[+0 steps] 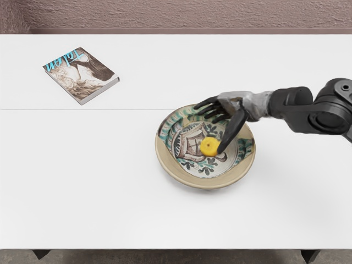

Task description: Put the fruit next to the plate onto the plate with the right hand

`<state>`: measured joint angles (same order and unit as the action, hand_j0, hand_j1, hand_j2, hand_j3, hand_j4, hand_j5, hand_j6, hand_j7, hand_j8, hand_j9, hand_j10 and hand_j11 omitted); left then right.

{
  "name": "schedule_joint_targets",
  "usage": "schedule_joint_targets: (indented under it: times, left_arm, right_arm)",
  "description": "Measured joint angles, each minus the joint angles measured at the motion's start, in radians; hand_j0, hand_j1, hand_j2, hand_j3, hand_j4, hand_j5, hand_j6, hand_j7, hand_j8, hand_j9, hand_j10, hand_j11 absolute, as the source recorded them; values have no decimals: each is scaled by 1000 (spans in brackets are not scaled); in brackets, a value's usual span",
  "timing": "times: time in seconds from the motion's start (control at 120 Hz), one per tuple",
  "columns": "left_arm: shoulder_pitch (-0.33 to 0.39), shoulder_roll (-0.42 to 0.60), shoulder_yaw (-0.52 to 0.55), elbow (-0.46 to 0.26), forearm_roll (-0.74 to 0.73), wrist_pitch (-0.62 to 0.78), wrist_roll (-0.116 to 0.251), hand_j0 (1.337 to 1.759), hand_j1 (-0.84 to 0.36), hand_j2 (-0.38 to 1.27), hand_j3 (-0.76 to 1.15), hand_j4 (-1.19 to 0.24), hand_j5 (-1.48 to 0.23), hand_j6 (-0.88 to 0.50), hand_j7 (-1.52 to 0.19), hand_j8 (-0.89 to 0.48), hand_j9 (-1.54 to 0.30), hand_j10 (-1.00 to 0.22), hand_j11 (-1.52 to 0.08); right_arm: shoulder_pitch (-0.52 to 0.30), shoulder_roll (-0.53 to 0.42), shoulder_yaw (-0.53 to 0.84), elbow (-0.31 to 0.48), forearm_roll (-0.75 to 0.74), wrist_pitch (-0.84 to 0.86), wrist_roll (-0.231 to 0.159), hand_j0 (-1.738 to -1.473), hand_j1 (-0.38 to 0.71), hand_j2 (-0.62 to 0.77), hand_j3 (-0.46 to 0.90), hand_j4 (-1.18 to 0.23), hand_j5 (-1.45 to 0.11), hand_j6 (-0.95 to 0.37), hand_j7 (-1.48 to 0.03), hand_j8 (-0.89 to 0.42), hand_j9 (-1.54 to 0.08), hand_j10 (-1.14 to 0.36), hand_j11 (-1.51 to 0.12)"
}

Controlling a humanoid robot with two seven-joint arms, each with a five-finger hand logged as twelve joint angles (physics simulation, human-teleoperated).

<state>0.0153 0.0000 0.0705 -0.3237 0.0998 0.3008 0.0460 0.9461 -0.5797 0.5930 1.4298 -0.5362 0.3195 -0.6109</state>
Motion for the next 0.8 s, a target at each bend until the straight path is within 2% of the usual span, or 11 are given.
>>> schedule_joint_targets:
  times: [0.15,0.217,0.358,0.442,0.642,0.8]
  left_arm:
    - [0,0,0,0,0,0,0,1658,343,1,0,-5,-6,-5,-6,-5,-6,-5,-6]
    - [0,0,0,0,0,0,0,1658,343,1,0,-5,-6,-5,-6,-5,-6,-5,-6]
    - [0,0,0,0,0,0,0,1658,343,1,0,-5,-6,-5,-6,-5,-6,-5,-6]
    - [0,0,0,0,0,0,0,1658,343,1,0,-5,-6,-5,-6,-5,-6,-5,-6]
    - [3,0,0,-1,1,0,0,1658,343,1,0,-5,-6,-5,-6,-5,-6,-5,-6]
    - [2,0,0,-1,1,0,0,1658,343,1,0,-5,-6,-5,-6,-5,-6,-5,-6]
  right_arm:
    - [-9,-27,33,-1,142,207,5,-1658,-268,42,0,-85,-114,-84,-111,-53,-111,-58,-111]
    - [-19,-37,39,-1,163,247,49,-1658,-290,30,0,-62,-82,-61,-80,-38,-80,-42,-80]
    - [-56,-79,80,-2,180,280,185,-1658,-320,15,0,-31,-41,-31,-40,-20,-40,-21,-40]
    - [-107,-111,145,-2,184,286,228,-1658,-330,11,0,-21,-27,-21,-27,-13,-27,-14,-27]
    - [-240,-187,299,-4,190,291,259,-1658,-342,5,0,-8,-10,-8,-10,-5,-10,-5,-10]
    - [-291,-288,349,-17,220,291,263,-1658,-347,3,0,-4,-5,-4,-5,-2,-5,-2,-5]
